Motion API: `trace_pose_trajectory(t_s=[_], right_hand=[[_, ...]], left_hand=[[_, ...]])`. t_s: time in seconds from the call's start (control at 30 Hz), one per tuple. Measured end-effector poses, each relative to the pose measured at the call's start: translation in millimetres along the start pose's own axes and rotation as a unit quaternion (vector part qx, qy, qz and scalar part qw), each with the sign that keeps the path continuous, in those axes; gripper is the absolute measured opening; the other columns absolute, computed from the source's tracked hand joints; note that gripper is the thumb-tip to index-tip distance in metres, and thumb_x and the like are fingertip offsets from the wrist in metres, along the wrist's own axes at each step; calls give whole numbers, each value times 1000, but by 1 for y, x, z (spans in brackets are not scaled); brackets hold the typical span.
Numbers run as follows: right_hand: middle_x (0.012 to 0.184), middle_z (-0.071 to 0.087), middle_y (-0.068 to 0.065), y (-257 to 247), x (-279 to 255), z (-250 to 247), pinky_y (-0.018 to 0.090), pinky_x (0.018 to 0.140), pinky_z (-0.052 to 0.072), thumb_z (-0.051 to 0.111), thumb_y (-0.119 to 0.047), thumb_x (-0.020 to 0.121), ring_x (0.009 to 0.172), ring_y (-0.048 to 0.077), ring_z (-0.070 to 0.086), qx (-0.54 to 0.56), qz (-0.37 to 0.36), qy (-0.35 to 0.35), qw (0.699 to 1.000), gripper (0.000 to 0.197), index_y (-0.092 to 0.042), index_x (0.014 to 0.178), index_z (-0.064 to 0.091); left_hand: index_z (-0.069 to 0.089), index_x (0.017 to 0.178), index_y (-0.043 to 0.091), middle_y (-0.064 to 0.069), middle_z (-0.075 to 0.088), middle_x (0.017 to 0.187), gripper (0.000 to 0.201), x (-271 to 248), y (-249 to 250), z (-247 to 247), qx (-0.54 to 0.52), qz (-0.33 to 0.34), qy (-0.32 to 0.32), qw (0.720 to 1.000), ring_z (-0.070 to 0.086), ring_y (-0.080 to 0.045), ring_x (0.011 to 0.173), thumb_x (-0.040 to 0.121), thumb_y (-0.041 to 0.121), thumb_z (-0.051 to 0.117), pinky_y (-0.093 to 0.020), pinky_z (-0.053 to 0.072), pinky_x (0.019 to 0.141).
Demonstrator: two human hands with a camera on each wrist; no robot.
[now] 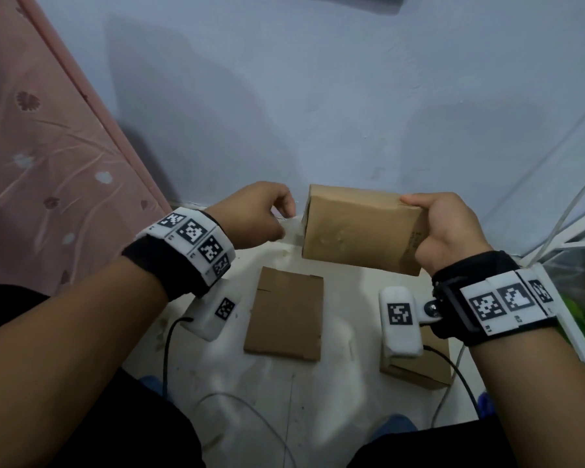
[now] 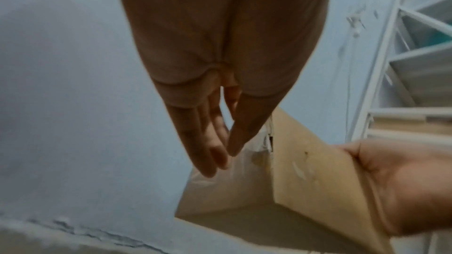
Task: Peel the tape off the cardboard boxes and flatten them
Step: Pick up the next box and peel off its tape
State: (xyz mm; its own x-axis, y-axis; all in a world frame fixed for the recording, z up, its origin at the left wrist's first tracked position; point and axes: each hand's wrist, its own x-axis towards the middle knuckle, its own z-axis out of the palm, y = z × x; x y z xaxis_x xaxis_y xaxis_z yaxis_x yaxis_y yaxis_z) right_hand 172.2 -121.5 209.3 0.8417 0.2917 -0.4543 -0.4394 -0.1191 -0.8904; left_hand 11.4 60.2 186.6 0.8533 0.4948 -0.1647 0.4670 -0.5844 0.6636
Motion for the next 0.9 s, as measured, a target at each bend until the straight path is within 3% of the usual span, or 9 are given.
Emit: trace_pose_trajectory(t_s=[0.1,0.17,0.23,0.3,0.4,0.47,0.53,0.67,0.9], right_hand=[[93,75,9,-2,7,-8,42,69,61,66,-12,89,79,29,73,31,39,-12,999,7,-11,93,72],[90,76,8,2,11,-10,41,70,60,61,-16,95,75,28,74,63,48,-24,997,10,-12,90,69],[101,73,7,7,12,-4,37,71,58,62,-23,97,82,27,72,58,21,-16,998,11,-13,96,67],[125,63,5,18,16,3,36,83,52,65,-35,98,104,25,65,-24,-48,36,998,36,-9,121,61],[152,41,8,35,6,15,41,114,34,65,-54,93,141,29,39,-271,-262,87,922,75,-14,149,38],[160,36,2,44,-8,26,47,120,23,59,-65,88,150,23,28,-395,-413,-8,821,79,-27,153,35],[166,31,-3,52,-15,34,55,123,19,58,-70,82,153,19,24,-479,-465,-133,732,90,-34,158,27],[169,17,1,61,-13,38,47,121,30,85,-60,70,153,24,22,-508,-422,-257,705,116,-42,161,15],[135,46,1,65,-2,34,45,99,49,91,-43,59,119,22,49,-462,-528,-196,685,90,-21,138,53]], left_hand=[[64,85,8,-19,72,91,26,-7,10,-2,-214,15,-18,977,70,-27,80,85,-18,62,-27,63,66],[65,83,3,-18,69,83,22,-9,15,-6,-291,10,-12,957,68,-23,74,88,-18,58,-29,64,69],[65,80,0,-15,67,76,24,-9,18,-9,-343,6,-7,939,66,-22,71,87,-20,53,-33,62,76],[64,77,-1,-16,62,71,24,-8,20,-11,-374,-9,3,927,62,-21,64,86,-19,50,-28,59,66],[64,73,0,-17,58,66,21,-4,23,-8,-378,-38,54,924,56,-22,58,89,-12,56,-23,55,55],[66,71,0,-15,59,61,24,-3,20,-7,-361,-49,77,928,57,-21,54,88,-12,55,-24,56,54],[68,74,-3,-17,59,60,24,-5,19,-5,-323,-49,73,942,56,-20,50,84,-15,51,-25,56,55],[68,69,-4,-20,61,62,24,-10,20,0,-256,-36,56,964,57,-20,51,81,-17,51,-24,54,55],[69,70,-5,-18,61,64,28,-10,23,-2,-321,-41,35,946,59,-20,52,71,-24,49,-21,54,53]])
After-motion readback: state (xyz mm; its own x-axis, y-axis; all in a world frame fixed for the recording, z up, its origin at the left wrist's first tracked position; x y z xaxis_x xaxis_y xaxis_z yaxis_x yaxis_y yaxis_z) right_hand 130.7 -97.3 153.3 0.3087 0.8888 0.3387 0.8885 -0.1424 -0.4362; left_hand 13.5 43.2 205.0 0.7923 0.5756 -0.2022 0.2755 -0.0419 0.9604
